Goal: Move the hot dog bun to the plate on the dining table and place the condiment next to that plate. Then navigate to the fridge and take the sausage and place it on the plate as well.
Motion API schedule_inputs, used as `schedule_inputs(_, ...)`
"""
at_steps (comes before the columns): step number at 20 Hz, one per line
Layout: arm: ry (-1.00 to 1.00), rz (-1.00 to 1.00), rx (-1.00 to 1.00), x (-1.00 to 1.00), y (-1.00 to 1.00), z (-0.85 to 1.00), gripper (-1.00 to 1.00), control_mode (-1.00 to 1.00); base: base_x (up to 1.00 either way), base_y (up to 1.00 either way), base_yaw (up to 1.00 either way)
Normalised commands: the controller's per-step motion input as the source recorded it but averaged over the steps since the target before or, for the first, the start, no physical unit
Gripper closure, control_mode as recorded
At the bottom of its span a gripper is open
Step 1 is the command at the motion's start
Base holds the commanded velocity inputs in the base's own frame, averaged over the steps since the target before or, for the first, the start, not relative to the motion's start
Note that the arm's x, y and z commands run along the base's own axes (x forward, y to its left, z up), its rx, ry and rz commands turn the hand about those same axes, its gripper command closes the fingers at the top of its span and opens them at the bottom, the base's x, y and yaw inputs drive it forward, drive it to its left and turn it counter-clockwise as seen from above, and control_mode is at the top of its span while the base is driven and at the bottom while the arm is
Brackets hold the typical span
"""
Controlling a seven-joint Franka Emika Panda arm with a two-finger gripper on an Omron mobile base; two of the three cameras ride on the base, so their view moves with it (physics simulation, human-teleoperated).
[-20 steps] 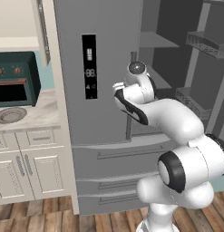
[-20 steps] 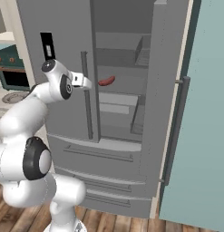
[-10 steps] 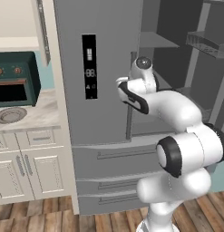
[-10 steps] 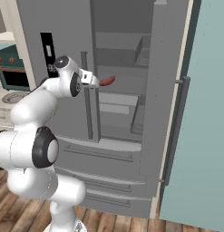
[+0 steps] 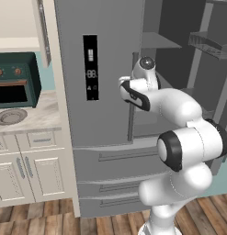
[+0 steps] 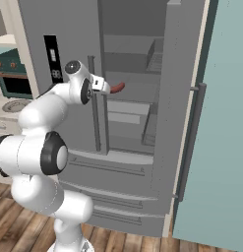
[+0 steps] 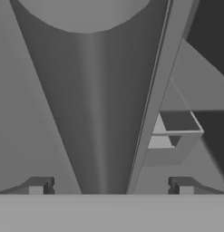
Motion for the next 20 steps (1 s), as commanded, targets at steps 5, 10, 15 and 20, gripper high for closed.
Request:
schedule_inputs(5,0.0,0.0,0.0,0.35,0.0,-0.11,1.0,-1.0,0.0,0.0,0.0)
schedule_inputs(10,-0.01,0.0,0.0,0.24,0.0,-0.06,1.0,-1.0,0.0,0.0,0.0)
schedule_inputs(15,-0.05,0.05,0.0,-0.18,0.24,0.0,1.0,-1.0,0.0,0.0,0.0)
schedule_inputs(20,-0.06,0.13,0.0,-0.86,0.53,-0.01,1.0,-1.0,0.0,0.0,0.0)
